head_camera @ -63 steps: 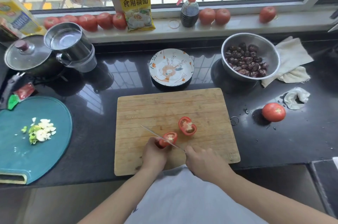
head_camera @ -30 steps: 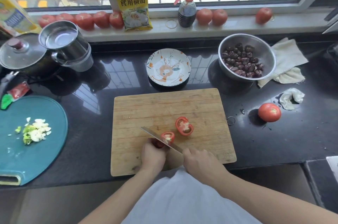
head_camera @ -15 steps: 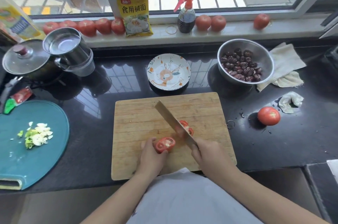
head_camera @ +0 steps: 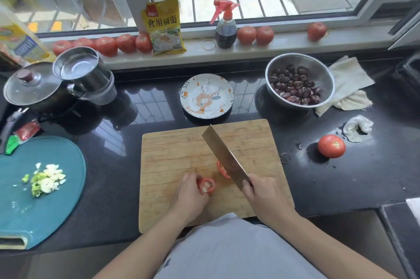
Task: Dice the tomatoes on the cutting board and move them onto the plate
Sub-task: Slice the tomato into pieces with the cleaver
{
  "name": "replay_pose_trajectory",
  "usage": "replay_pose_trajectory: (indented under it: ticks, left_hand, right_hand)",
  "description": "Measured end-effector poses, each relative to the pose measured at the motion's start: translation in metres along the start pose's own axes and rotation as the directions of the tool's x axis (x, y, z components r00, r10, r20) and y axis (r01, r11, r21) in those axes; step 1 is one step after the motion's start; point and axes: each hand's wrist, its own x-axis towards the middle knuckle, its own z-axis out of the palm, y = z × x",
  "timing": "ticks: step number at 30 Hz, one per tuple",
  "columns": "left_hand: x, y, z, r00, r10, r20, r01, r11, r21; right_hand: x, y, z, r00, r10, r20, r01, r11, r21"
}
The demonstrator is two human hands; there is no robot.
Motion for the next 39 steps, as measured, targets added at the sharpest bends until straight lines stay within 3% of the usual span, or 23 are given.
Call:
replay_pose_trajectory:
  ticks: [11, 24, 34, 39]
  left_hand:
    - [0.001, 0.0, -0.002, 0.999, 0.041, -0.015, -0.041, 0.999, 0.003]
    - [-0.014, 0.008, 0.001, 0.979, 0.061, -0.192, -0.053, 0.997, 0.047]
    - [-0.01, -0.003, -0.013, 0.983, 0.131, -0.128, -0.128, 0.991, 0.029]
    - [-0.013, 0.005, -0.032, 0.987, 0.083, -0.136, -0.092, 0.994, -0.064]
  right_hand:
    - [-0.002, -0.001, 0.002, 1.0, -0.009, 0.019, 0.009, 1.0, -0.02]
    - [-0.012, -0.005, 0.003, 0.995, -0.004, 0.096, 0.005, 1.0, -0.013]
    - [-0.013, -0.002, 0.0, 0.997, 0.036, 0.075, -0.041, 0.996, 0.076]
    - [-0.014, -0.001, 0.0, 0.997, 0.036, 0.073, -0.042, 0.995, 0.085]
